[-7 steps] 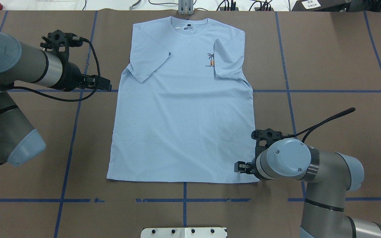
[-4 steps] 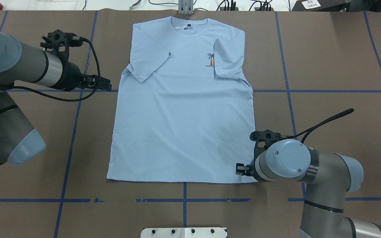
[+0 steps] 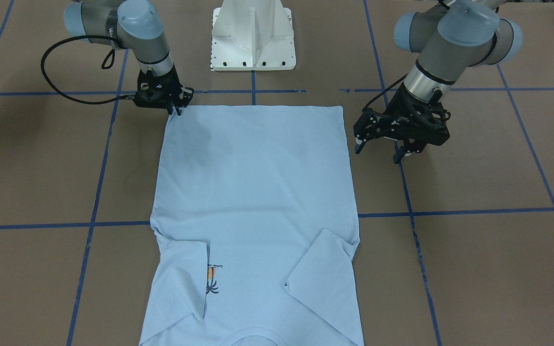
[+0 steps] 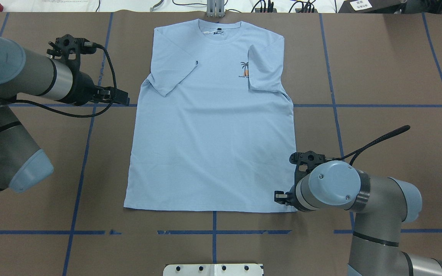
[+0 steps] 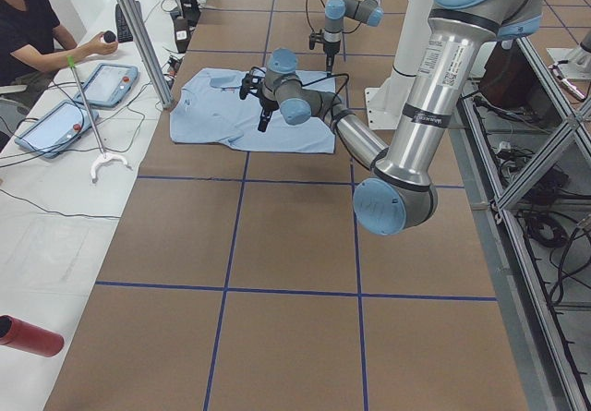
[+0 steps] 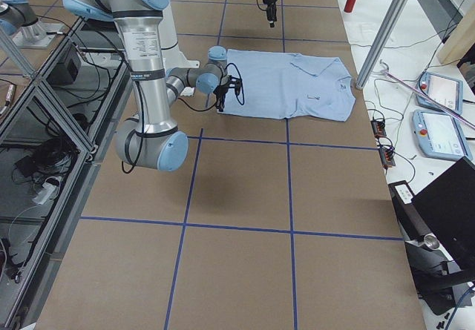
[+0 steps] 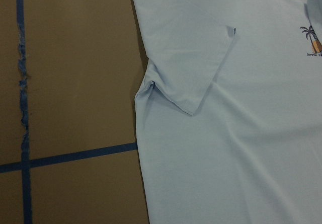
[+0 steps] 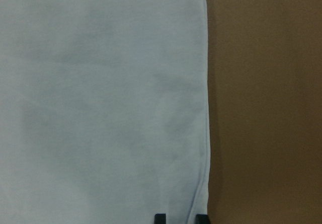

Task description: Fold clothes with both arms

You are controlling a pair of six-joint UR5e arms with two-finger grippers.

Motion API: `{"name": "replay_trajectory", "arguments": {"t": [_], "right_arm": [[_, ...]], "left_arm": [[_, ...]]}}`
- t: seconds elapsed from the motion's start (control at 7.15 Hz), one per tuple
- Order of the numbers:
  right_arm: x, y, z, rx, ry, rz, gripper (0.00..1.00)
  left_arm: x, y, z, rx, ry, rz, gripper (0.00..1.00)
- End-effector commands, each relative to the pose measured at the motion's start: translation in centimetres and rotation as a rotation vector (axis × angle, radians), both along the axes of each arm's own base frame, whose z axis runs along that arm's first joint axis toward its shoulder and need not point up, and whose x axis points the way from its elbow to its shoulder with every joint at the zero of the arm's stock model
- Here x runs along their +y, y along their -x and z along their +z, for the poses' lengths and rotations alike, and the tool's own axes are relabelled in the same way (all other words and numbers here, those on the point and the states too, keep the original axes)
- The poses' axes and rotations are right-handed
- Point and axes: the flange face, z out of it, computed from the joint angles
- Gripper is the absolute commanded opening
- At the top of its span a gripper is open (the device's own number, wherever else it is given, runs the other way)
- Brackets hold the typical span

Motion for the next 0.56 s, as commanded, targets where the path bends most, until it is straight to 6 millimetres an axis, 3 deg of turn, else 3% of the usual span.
{"name": "replay_trajectory", "arguments": {"t": [0.0, 0.14, 0.42], "right_arm": [[-0.03, -0.06, -0.06, 0.0, 0.0, 0.0, 0.69], [-0.03, -0.05, 0.1, 0.002, 0.0, -0.001, 0.77], [-0.06, 0.01, 0.53, 0.017, 0.004, 0.0, 0.79]], "left_arm": [[0.06, -0.08, -0.01, 0.001, 0.002, 0.002, 1.0], [0.05, -0.1, -0.1, 0.002, 0.001, 0.002, 1.0], [0.03, -0.11, -0.19, 0.003, 0.0, 0.002, 1.0]]}}
